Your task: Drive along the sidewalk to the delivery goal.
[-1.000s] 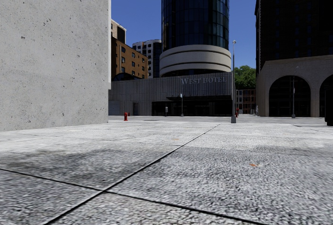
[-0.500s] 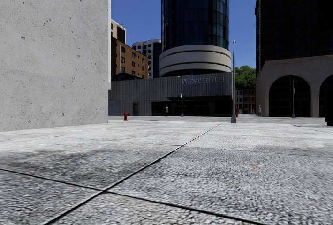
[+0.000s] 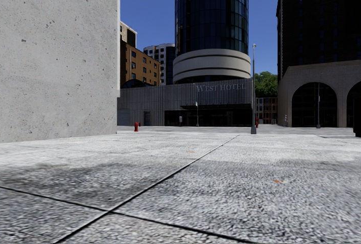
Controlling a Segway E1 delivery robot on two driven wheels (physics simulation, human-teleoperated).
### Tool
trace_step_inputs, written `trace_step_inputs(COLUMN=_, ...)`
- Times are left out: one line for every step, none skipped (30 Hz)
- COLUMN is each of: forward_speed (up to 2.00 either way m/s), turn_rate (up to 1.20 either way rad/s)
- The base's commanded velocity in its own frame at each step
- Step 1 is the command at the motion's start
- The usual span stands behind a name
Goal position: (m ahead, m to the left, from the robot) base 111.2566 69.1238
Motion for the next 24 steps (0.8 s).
trace_step_inputs(forward_speed=1.12, turn_rate=0.0)
trace_step_inputs(forward_speed=1.13, turn_rate=0.0)
trace_step_inputs(forward_speed=1.14, turn_rate=0.0)
trace_step_inputs(forward_speed=1.16, turn_rate=0.0)
trace_step_inputs(forward_speed=1.16, turn_rate=0.0)
trace_step_inputs(forward_speed=1.16, turn_rate=0.0)
trace_step_inputs(forward_speed=1.18, turn_rate=0.0)
trace_step_inputs(forward_speed=1.25, turn_rate=0.0)
trace_step_inputs(forward_speed=1.46, turn_rate=0.0)
trace_step_inputs(forward_speed=1.46, turn_rate=0.0)
trace_step_inputs(forward_speed=1.59, turn_rate=0.0)
trace_step_inputs(forward_speed=1.62, turn_rate=0.0)
trace_step_inputs(forward_speed=1.63, turn_rate=0.0)
trace_step_inputs(forward_speed=1.63, turn_rate=0.0)
trace_step_inputs(forward_speed=1.63, turn_rate=0.0)
trace_step_inputs(forward_speed=1.62, turn_rate=0.0)
trace_step_inputs(forward_speed=1.58, turn_rate=0.0)
trace_step_inputs(forward_speed=1.55, turn_rate=0.0)
trace_step_inputs(forward_speed=1.55, turn_rate=0.0)
trace_step_inputs(forward_speed=1.53, turn_rate=0.0)
trace_step_inputs(forward_speed=1.52, turn_rate=0.0)
trace_step_inputs(forward_speed=1.52, turn_rate=0.0)
trace_step_inputs(forward_speed=1.52, turn_rate=0.0)
trace_step_inputs(forward_speed=1.52, turn_rate=0.0)
